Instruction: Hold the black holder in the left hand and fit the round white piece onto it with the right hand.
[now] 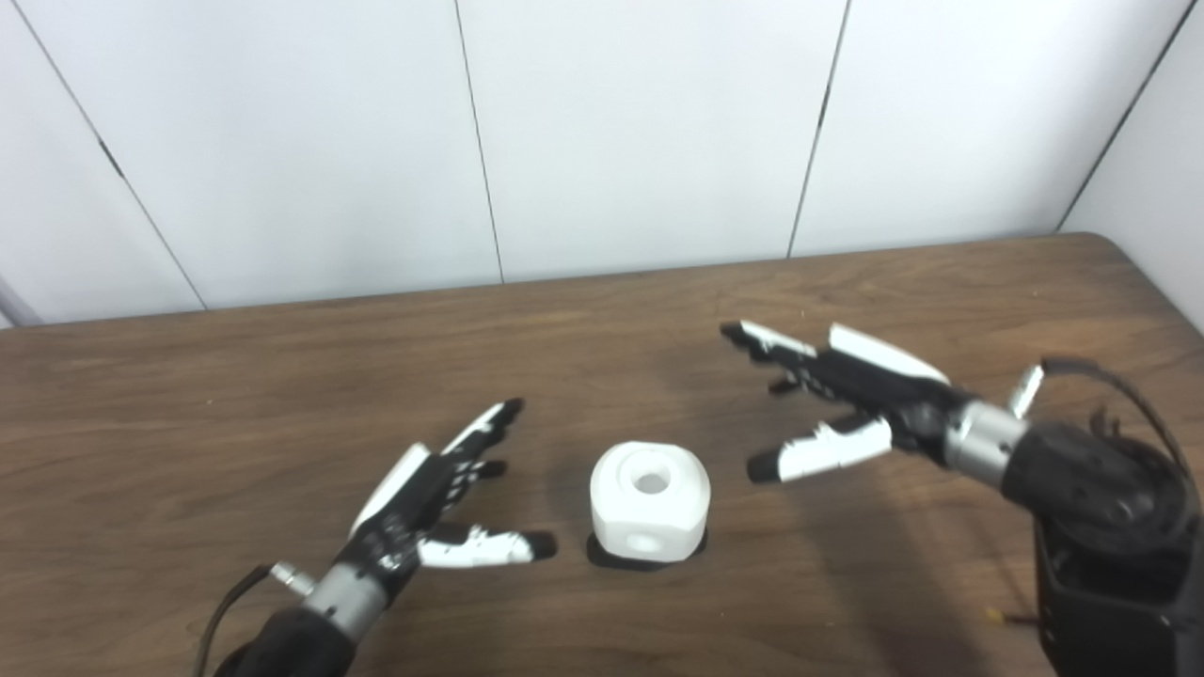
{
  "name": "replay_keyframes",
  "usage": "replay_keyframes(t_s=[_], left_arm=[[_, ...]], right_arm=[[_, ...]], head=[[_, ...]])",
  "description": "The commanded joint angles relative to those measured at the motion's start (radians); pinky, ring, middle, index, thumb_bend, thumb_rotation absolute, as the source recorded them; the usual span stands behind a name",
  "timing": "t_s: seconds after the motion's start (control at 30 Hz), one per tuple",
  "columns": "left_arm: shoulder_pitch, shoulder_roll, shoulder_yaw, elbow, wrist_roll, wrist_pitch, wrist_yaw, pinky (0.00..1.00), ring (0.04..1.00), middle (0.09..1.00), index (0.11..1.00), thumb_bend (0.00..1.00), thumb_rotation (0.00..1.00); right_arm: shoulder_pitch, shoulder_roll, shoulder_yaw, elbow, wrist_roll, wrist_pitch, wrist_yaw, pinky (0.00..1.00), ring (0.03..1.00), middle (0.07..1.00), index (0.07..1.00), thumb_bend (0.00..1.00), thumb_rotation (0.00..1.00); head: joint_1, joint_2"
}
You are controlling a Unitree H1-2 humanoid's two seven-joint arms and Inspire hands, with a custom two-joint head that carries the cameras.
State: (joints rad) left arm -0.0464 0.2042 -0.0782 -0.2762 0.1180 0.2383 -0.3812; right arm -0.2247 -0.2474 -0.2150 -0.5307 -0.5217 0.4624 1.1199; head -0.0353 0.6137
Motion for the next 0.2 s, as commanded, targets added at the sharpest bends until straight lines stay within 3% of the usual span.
replay_keyframes(t_s=[0.0, 0.07, 0.17], left_arm=[[0.011, 0.027, 0.032, 0.010, -0.016, -0.070, 0.041, 0.95, 1.000, 1.000, 0.966, 1.00, 0.26], [0.026, 0.032, 0.046, 0.019, -0.025, -0.102, 0.053, 0.96, 1.000, 1.000, 0.958, 1.00, 0.27], [0.049, 0.028, 0.072, 0.031, -0.048, -0.148, 0.076, 0.97, 1.000, 1.000, 0.941, 1.00, 0.30]], right_arm=[[0.028, -0.010, -0.028, -0.008, 0.093, 0.004, -0.101, 0.89, 0.977, 0.988, 0.993, 1.00, 0.57], [0.072, -0.020, -0.039, 0.000, 0.147, -0.017, -0.174, 0.90, 0.985, 0.995, 0.998, 1.00, 0.56], [0.156, -0.033, -0.079, 0.052, 0.248, -0.125, -0.303, 0.90, 0.976, 0.992, 0.999, 1.00, 0.57]], head=[[-0.002, -0.003], [-0.002, -0.006], [-0.005, -0.008]])
